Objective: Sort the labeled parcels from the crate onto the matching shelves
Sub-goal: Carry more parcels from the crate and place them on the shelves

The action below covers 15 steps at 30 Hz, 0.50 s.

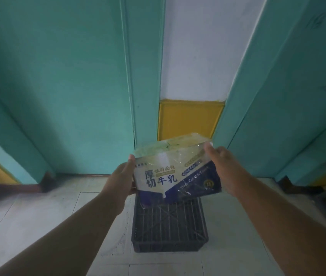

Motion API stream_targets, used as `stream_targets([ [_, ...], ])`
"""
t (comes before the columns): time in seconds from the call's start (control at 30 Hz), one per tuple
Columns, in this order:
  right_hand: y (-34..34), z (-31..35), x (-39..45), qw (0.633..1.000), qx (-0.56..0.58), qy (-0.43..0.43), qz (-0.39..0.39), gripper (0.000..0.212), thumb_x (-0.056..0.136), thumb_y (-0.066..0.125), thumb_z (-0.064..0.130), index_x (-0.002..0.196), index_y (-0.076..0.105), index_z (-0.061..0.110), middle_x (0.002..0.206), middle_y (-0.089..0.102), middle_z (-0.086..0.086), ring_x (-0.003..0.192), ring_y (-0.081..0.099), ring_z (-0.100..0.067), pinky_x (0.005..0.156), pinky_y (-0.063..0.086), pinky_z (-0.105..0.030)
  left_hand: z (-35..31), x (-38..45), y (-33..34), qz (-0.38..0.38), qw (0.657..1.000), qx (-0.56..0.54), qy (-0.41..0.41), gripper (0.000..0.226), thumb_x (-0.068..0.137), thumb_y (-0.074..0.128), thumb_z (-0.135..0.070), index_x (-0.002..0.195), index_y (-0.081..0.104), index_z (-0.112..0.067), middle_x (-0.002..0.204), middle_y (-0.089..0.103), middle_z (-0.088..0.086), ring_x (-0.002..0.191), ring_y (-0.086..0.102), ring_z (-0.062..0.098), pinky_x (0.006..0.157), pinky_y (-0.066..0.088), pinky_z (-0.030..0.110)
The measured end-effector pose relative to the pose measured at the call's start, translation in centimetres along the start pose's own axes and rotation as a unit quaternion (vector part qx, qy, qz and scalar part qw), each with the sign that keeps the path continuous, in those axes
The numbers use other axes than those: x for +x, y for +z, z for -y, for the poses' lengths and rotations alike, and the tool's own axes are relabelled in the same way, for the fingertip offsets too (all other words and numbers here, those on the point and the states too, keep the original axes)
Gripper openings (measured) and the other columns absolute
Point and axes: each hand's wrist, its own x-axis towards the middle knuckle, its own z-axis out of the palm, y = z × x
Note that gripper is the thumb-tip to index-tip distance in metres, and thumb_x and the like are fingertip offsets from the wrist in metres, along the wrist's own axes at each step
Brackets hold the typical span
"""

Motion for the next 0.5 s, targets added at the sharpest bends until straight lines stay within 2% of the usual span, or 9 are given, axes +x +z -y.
stream_targets([
  [0.07, -2.4, -1.5, -0.4, 1.000, -0.022, 0.009, -0.011, 0.097, 0.060, 0.042, 0.098, 0.099, 0.064, 0.013, 0.085, 0.074, -0.016, 0.072, 0.074, -0.034, 0.071, 0.061, -0.053, 0.3, -0.8, 2.1, 0.021, 0.998, 0.056, 0.022, 0.043, 0.104, 0.035, -0.050, 0.101, 0.067, -0.021, 0.085, 0.078, 0.003, 0.086, 0.075, 0.029, 0.082, 0.060, 0.048],
  [0.1, -3.6, -2.3, -0.6, 0.999, -0.031, 0.019, -0.024, 0.090, 0.067, 0.042, 0.094, 0.098, 0.065, 0.012, 0.083, 0.074, -0.015, 0.070, 0.074, -0.032, 0.070, 0.061, -0.048, 0.6, -1.1, 3.3, 0.031, 0.997, 0.068, 0.025, 0.041, 0.104, 0.038, -0.048, 0.098, 0.068, -0.022, 0.084, 0.078, 0.002, 0.086, 0.075, 0.030, 0.083, 0.060, 0.048],
  [0.2, -7.5, -4.9, -1.6, 0.997, 0.018, 0.044, -0.054, 0.053, 0.091, 0.054, 0.061, 0.098, 0.063, 0.009, 0.085, 0.072, -0.012, 0.068, 0.071, -0.028, 0.063, 0.054, -0.034, 1.8, -1.9, 6.9, 0.048, 0.997, 0.052, 0.007, 0.030, 0.104, 0.047, -0.038, 0.101, 0.070, -0.019, 0.089, 0.079, 0.003, 0.085, 0.076, 0.029, 0.082, 0.061, 0.047],
  [0.3, -11.7, -7.4, -3.4, 0.995, 0.046, 0.055, -0.063, 0.018, 0.091, 0.060, 0.023, 0.100, 0.057, 0.008, 0.092, 0.063, -0.013, 0.070, 0.061, -0.021, 0.060, 0.045, -0.030, 3.3, -2.6, 11.1, 0.084, 0.996, 0.039, -0.013, 0.018, 0.100, 0.054, -0.019, 0.104, 0.072, -0.017, 0.099, 0.078, 0.005, 0.087, 0.075, 0.024, 0.080, 0.059, 0.043],
  [0.33, -13.2, -8.3, -4.1, 0.995, 0.037, 0.059, -0.065, 0.016, 0.089, 0.062, 0.017, 0.102, 0.055, 0.011, 0.095, 0.062, -0.010, 0.074, 0.061, -0.020, 0.061, 0.045, -0.031, 3.7, -2.9, 12.6, 0.103, 0.994, 0.038, -0.011, 0.019, 0.097, 0.057, -0.014, 0.105, 0.073, -0.019, 0.102, 0.078, 0.003, 0.090, 0.075, 0.023, 0.082, 0.059, 0.042],
  [0.37, -14.7, -9.2, -4.8, 0.996, 0.026, 0.057, -0.063, 0.023, 0.087, 0.064, 0.013, 0.107, 0.054, 0.013, 0.098, 0.063, -0.007, 0.080, 0.062, -0.018, 0.064, 0.047, -0.032, 4.0, -3.3, 14.2, 0.119, 0.992, 0.042, -0.005, 0.023, 0.092, 0.061, -0.011, 0.109, 0.072, -0.022, 0.105, 0.077, 0.001, 0.094, 0.074, 0.023, 0.086, 0.058, 0.043],
  [0.47, -19.1, -12.3, -6.4, 0.996, 0.022, 0.049, -0.065, 0.045, 0.081, 0.074, 0.010, 0.120, 0.054, 0.018, 0.108, 0.067, -0.001, 0.093, 0.066, -0.016, 0.082, 0.057, -0.038, 4.8, -4.4, 19.2, 0.139, 0.988, 0.062, -0.004, 0.061, 0.063, 0.073, -0.015, 0.122, 0.062, -0.026, 0.119, 0.071, 0.000, 0.107, 0.068, 0.027, 0.095, 0.055, 0.050],
  [0.5, -20.7, -13.4, -6.8, 0.996, 0.028, 0.050, -0.066, 0.048, 0.080, 0.075, 0.010, 0.123, 0.054, 0.018, 0.109, 0.067, 0.000, 0.095, 0.066, -0.016, 0.087, 0.057, -0.041, 5.2, -4.7, 21.0, 0.142, 0.988, 0.063, -0.003, 0.065, 0.060, 0.072, -0.014, 0.123, 0.060, -0.023, 0.119, 0.070, 0.000, 0.108, 0.067, 0.028, 0.096, 0.054, 0.052],
])
